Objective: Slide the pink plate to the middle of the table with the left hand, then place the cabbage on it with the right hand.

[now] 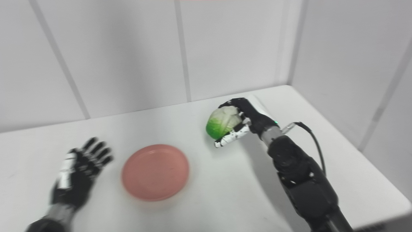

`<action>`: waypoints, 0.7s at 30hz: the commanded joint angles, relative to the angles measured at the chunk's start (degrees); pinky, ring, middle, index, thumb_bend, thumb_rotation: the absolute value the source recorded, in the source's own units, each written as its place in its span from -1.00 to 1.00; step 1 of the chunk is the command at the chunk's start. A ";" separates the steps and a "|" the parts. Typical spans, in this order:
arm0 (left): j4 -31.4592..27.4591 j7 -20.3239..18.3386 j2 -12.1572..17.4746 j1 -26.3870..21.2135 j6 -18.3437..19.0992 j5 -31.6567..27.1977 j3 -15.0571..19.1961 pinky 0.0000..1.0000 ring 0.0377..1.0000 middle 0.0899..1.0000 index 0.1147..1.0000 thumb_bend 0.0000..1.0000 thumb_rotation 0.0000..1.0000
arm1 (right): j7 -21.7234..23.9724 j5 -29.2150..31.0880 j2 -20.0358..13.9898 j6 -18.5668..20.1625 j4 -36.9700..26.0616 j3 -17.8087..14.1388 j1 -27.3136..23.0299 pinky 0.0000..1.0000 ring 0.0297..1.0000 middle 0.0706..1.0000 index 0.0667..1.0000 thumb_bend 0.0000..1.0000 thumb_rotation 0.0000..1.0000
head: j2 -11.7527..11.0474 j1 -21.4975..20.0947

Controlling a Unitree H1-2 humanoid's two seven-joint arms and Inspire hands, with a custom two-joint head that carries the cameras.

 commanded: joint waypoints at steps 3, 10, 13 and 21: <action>-0.77 5.18 -3.40 4.76 6.64 2.90 -2.63 0.77 0.77 0.77 0.74 -0.25 0.98 | 1.01 -0.30 2.87 -1.55 0.43 3.10 -5.49 -0.26 -0.16 -0.14 -0.07 0.06 -1.00 | -0.13 2.73; -2.76 9.20 -6.08 4.53 7.91 4.17 -4.02 0.81 0.81 0.81 0.79 -0.29 1.00 | 0.78 -2.86 7.53 -4.77 6.72 9.24 -8.38 -0.23 -0.16 -0.16 -0.05 0.05 -1.00 | 0.08 8.29; -2.87 10.01 -6.64 4.22 7.77 4.86 -4.59 0.83 0.82 0.82 0.81 -0.32 1.00 | 0.03 -4.57 9.37 -7.45 11.59 11.95 -9.36 -0.17 -0.17 -0.19 -0.05 0.06 -1.00 | 0.24 8.69; -2.46 10.30 -6.96 3.81 7.38 5.55 -5.07 0.83 0.83 0.83 0.81 -0.33 1.00 | -0.83 -4.85 12.89 -13.16 19.26 13.45 -9.84 -0.21 -0.16 -0.16 -0.06 0.06 -1.00 | 1.03 8.73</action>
